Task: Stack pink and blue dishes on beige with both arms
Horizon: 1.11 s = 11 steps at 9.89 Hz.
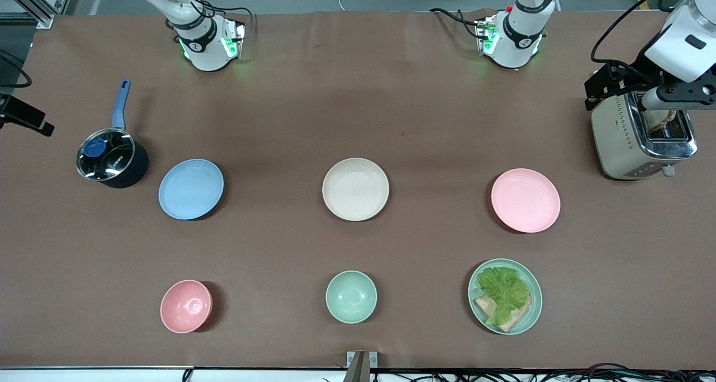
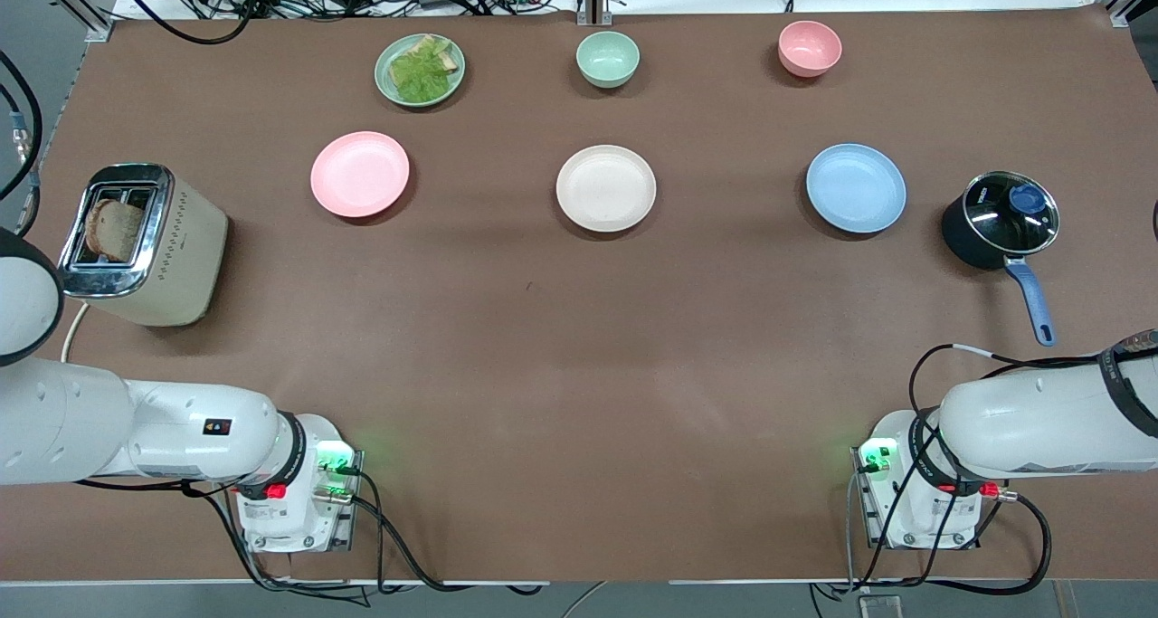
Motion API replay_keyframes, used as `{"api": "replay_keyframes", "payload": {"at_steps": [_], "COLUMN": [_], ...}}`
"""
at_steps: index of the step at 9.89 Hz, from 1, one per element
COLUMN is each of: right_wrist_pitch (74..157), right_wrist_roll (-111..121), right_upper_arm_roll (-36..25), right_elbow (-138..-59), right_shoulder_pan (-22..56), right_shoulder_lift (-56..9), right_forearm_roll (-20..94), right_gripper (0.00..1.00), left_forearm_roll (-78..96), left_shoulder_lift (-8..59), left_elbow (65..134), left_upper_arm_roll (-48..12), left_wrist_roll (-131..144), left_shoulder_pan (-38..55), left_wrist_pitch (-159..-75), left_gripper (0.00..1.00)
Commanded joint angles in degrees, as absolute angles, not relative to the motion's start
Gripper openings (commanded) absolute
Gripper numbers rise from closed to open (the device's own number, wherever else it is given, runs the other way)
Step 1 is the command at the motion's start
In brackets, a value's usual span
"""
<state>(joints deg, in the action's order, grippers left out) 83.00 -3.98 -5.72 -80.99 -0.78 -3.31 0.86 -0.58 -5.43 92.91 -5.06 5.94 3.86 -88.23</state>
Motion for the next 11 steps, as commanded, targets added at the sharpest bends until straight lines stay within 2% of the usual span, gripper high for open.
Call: {"api": "replay_keyframes", "payload": {"at_steps": [1,4,6,7,9,11], "right_wrist_pitch": [83.2,83.1,82.9,82.8,82.4,88.8], "right_wrist_roll": [-4.0,-4.0,-3.9,-3.8,-1.9,1.8], "right_upper_arm_roll": [-5.3,-5.3,-5.3,-5.3,-5.1,-5.2], "right_elbow": [-82.7,-82.7,-82.7,-82.3,-83.4,-90.2], "right_shoulder_pan": [-1.2,-1.2,-1.3,-1.5,-1.6,-3.6], "right_shoulder_lift": [-1.8,-1.8,-1.8,-1.8,-2.6,-5.7], "right_forearm_roll": [-0.3,-0.3,-0.3,0.3,1.0,7.6], "right_gripper": [1.0,1.0,1.0,1.0,1.0,1.0], "left_forearm_roll": [-1.1,-0.9,0.1,0.2,2.7,2.7], "left_shoulder_lift": [-3.9,-1.7,2.7,5.2,10.3,16.1], "left_elbow": [92.7,91.2,91.6,93.3,100.0,102.6], "left_upper_arm_roll": [-4.7,-4.0,-4.0,-4.0,-4.0,-4.0], "left_wrist_roll": [4.9,1.8,-3.1,-5.3,-10.0,-15.0], "left_shoulder_pan": [3.9,1.8,-2.3,-3.9,-5.9,-6.3], "left_wrist_pitch": [-87.3,-87.3,-88.8,-91.9,-104.0,-112.6], "left_gripper": [1.0,1.0,1.0,1.0,1.0,1.0]}}
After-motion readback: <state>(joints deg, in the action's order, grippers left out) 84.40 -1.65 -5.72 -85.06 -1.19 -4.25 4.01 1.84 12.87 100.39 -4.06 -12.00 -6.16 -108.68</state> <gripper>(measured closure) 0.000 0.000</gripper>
